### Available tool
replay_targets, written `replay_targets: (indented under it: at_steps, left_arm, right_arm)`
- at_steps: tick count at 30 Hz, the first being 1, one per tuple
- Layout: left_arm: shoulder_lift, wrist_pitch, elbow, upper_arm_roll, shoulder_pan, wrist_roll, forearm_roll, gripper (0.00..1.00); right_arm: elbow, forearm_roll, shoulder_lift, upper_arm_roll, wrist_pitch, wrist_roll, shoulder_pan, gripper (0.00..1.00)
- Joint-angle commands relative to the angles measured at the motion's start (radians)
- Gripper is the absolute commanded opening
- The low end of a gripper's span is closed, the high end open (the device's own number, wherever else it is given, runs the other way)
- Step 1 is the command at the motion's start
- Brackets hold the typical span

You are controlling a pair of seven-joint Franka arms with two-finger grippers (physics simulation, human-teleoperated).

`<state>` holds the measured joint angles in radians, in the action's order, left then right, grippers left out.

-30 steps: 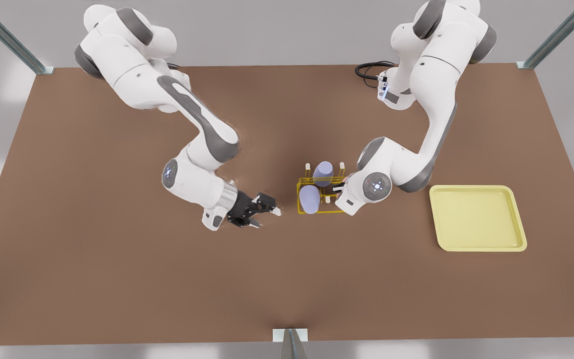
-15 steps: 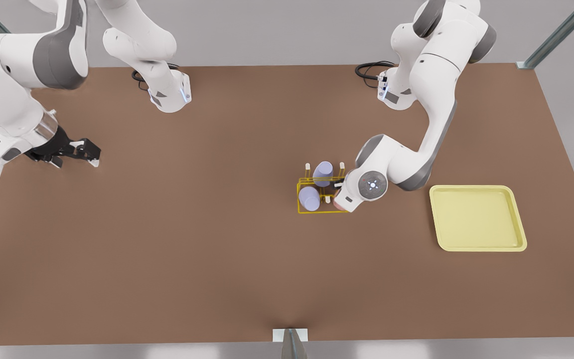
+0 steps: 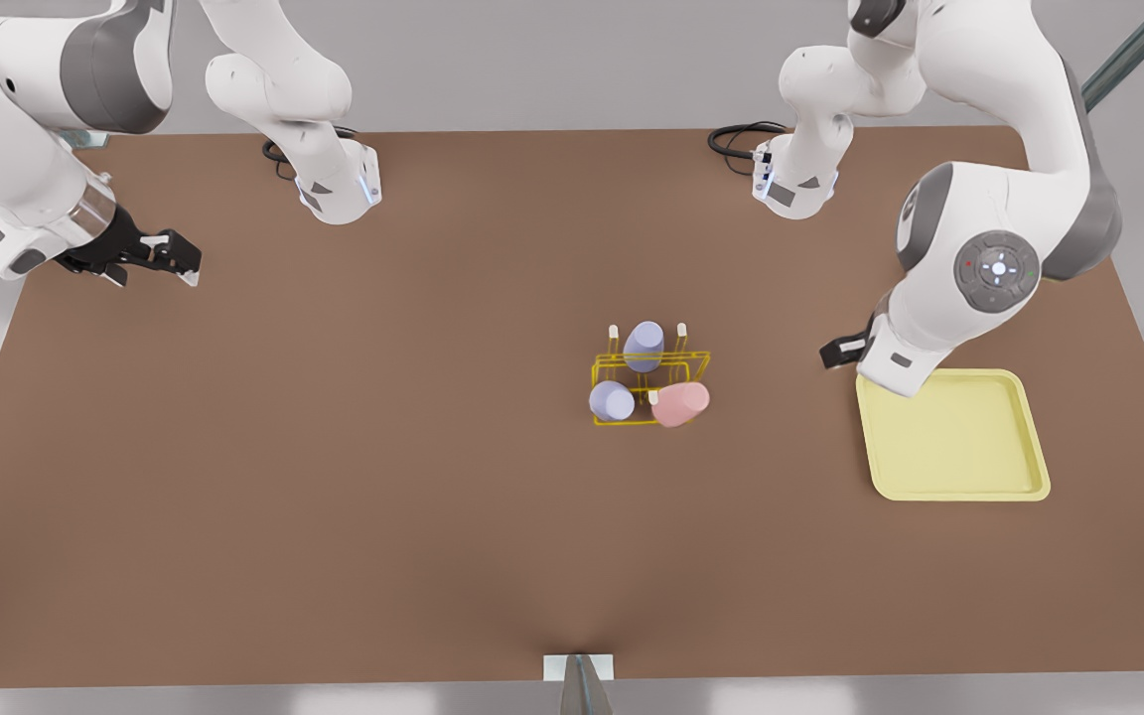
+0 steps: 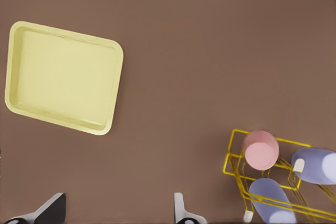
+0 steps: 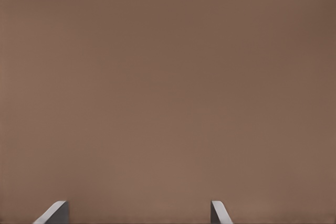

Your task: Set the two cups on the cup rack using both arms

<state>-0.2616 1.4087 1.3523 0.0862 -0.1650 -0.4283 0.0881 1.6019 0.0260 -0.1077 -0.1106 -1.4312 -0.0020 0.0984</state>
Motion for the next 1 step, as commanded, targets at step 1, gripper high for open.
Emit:
replay_targets:
  at_steps: [1]
  left_arm:
    - [-0.001, -0.060, -0.002, 0.000, -0.007, 0.422, -0.008, 1.00]
  right_arm:
    - [0.000, -0.001, 0.000, 0.002, 0.009, 0.007, 0.001, 1.00]
